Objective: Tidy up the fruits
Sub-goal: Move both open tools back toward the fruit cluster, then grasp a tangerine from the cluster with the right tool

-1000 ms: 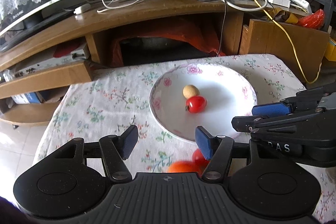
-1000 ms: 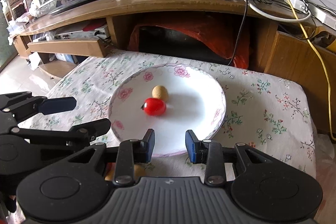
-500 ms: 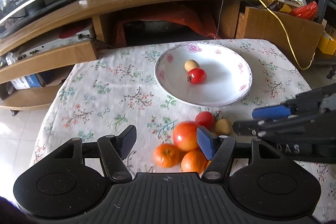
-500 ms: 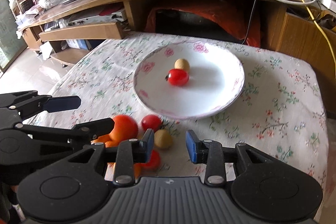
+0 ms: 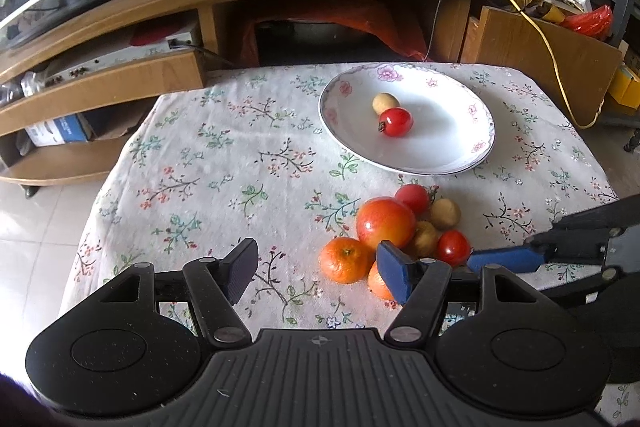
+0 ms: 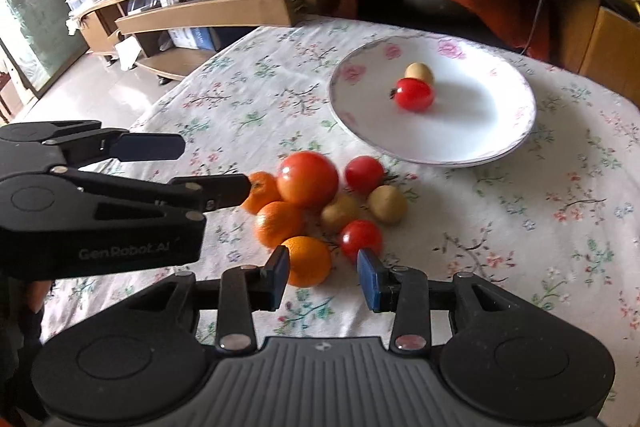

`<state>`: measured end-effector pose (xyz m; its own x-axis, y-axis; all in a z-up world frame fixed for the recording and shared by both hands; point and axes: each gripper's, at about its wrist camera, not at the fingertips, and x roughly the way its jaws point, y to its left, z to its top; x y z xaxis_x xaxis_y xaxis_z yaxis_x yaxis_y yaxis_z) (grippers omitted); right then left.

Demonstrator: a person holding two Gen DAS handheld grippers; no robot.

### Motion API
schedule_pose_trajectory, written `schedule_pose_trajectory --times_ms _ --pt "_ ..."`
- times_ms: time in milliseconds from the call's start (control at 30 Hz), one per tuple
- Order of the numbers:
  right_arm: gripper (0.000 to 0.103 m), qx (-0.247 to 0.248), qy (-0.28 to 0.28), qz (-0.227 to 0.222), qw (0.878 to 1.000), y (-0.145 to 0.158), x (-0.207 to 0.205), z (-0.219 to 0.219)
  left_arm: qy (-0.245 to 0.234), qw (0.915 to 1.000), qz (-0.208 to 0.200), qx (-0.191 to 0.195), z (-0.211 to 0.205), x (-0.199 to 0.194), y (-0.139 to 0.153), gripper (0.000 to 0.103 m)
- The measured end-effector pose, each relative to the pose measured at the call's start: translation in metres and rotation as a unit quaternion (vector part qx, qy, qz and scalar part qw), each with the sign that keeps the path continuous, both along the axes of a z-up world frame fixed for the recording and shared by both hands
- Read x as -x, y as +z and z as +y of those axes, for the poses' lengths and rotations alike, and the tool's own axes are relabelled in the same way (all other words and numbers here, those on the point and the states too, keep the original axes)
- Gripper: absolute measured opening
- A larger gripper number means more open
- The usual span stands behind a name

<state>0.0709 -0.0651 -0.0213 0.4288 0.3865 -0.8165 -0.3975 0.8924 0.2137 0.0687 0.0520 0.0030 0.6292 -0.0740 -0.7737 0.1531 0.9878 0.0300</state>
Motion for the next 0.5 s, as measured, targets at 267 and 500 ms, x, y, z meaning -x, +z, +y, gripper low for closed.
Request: schedule_pose_trajectory --times_ms 267,500 --pt "0.038 -0.002 0.022 0.013 1.000 -0.009 -0.002 0.013 -0.002 1.0000 0.007 0.002 0.003 0.000 -0.004 0.073" --pt "0.034 0.015 0.039 0.015 0.999 -0.018 0.000 0.022 -0.010 0.9999 0.005 -0.003 0.000 0.001 -0.004 0.074"
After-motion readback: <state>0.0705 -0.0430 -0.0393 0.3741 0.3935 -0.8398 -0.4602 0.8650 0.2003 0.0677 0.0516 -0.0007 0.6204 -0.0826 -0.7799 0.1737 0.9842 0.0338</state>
